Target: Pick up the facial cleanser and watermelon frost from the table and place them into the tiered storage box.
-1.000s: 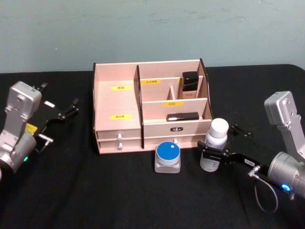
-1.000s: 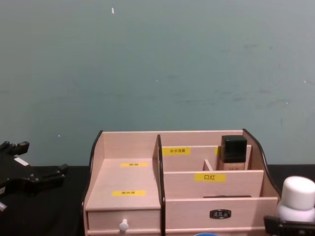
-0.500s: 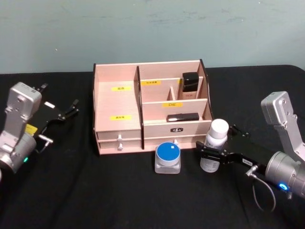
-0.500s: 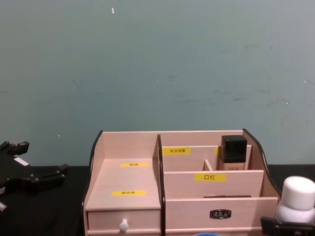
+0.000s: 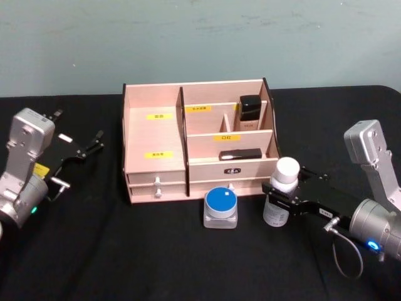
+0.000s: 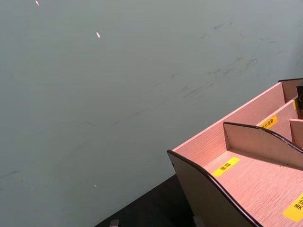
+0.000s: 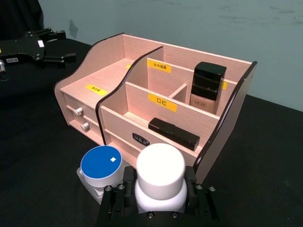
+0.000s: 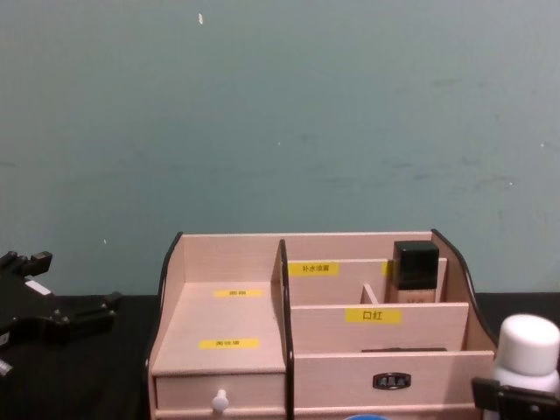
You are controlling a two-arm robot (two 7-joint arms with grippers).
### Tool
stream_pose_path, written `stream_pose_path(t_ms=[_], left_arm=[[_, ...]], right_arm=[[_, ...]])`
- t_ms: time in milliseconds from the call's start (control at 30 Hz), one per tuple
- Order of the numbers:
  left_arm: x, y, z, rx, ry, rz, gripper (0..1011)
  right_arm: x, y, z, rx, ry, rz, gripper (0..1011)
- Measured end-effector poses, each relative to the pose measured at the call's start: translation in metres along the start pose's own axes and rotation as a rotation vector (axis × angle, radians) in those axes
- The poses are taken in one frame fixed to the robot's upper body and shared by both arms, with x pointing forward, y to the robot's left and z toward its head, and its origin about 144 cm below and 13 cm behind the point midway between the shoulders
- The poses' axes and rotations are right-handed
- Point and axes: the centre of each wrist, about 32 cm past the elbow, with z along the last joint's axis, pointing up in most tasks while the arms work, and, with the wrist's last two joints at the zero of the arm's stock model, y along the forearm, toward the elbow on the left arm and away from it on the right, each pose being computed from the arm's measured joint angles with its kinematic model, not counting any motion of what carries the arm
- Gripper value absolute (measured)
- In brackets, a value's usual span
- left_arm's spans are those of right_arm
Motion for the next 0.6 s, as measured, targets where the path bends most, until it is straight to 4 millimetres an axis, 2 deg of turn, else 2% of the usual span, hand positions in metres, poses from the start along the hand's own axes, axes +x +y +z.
stream_pose_path(t_ms=[100,167,600], left_arm=[[0.0000,0.0000,0.0000,0.000,0.000,0.000,1010],[0.0000,0.0000,0.0000,0.000,0.000,0.000,1010],[0.0000,0.0000,0.0000,0.000,0.000,0.000,1010]], right_arm=[[0.0001,-0.0002,0.0000,0.000,0.000,0.000,613],[0.0001,-0.0002,0.0000,0.000,0.000,0.000,596],[-0.0001,-0.0004,0.0001,0.001,0.001,0.000,594]])
